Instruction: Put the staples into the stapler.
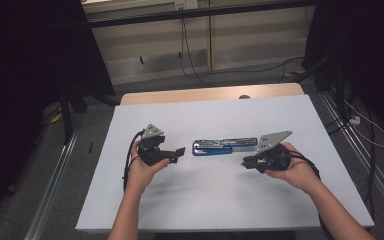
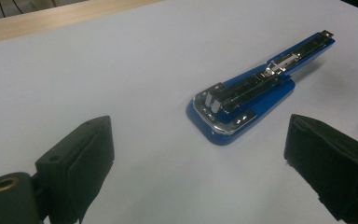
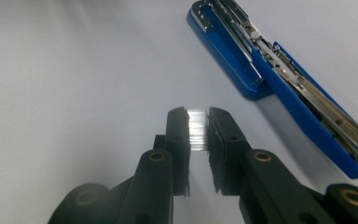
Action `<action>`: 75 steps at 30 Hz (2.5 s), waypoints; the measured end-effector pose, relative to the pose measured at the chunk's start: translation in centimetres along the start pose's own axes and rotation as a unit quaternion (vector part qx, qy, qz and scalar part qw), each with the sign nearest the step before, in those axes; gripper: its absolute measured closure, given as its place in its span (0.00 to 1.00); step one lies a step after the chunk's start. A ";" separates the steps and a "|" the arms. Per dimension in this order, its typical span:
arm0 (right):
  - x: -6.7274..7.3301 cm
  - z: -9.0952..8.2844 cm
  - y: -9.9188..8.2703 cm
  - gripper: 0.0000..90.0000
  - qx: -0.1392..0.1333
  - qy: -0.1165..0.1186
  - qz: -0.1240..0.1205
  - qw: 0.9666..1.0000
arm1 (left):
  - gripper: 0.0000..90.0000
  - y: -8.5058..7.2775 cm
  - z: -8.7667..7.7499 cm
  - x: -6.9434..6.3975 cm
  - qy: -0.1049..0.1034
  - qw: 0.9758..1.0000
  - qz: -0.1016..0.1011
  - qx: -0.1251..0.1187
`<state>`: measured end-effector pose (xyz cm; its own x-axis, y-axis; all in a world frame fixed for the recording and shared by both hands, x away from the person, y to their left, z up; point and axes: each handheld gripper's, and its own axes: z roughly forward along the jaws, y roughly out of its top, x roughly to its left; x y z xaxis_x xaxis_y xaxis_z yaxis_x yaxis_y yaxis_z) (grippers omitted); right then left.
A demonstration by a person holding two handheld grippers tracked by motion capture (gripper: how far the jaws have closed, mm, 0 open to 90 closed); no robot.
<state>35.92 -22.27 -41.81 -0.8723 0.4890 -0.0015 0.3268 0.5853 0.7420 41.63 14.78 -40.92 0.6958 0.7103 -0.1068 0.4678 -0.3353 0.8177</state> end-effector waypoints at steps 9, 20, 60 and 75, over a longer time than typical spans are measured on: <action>-0.8 0.4 1.5 0.88 -0.002 0.006 -0.009 1.000 | 0.09 0.0 -0.3 0.2 0.003 1.000 -0.002 -0.005; -1.4 1.0 3.0 0.88 0.001 0.014 -0.020 1.000 | 0.09 0.0 -0.1 0.1 0.000 1.000 -0.002 0.000; -3.9 2.6 6.2 0.88 0.027 0.021 -0.032 0.999 | 0.09 -0.1 -0.3 0.3 0.004 1.000 0.001 0.003; -4.2 4.2 8.2 0.88 0.073 0.026 -0.058 0.995 | 0.09 -0.1 -0.2 0.3 0.002 1.000 -0.003 0.004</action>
<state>43.75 -16.82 -38.52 -0.9234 0.3813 -0.0434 0.2695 0.7248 0.6341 41.65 15.15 -40.91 0.6907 0.7149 -0.1094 0.4768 -0.3364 0.8121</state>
